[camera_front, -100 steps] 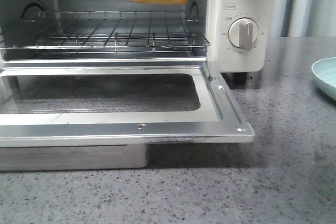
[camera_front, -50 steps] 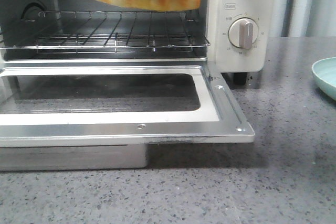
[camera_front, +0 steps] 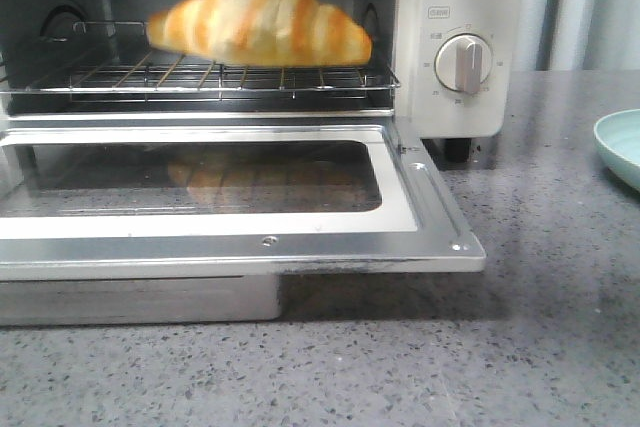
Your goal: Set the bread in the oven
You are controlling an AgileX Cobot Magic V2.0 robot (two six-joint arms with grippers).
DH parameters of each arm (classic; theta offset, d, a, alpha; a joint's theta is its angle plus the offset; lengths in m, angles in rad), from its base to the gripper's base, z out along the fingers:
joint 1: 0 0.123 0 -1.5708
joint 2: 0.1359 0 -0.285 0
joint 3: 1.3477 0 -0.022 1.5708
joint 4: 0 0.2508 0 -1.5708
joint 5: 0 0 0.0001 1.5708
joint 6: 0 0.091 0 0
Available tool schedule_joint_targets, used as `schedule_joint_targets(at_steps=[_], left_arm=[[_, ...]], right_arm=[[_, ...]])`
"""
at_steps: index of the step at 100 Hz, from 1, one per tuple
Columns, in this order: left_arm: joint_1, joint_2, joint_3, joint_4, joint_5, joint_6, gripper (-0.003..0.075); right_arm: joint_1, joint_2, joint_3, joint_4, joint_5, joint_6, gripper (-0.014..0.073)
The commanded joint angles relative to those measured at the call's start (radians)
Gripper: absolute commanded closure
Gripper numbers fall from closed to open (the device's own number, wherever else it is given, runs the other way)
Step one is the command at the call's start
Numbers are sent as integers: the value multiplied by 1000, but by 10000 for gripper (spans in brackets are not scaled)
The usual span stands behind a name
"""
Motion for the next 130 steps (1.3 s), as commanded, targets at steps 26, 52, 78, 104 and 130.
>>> schedule_joint_targets(at_steps=[26,52,78,104,130], left_arm=[[-3,9,-33,-40,141,91,742],[-3,-28,-8,-36,361,228,742],[-3,-206,115,-36,381,232,742],[0,-353,255,-36,386,235,742],[25,-355,386,-36,402,236,742]], right_arm=[[54,-53,-32,-59,-10,1,293],[156,-81,-32,-59,124,1,631],[212,-162,-32,-59,155,3,670],[217,-257,-32,-59,202,22,670],[217,-386,-32,-59,282,53,669]])
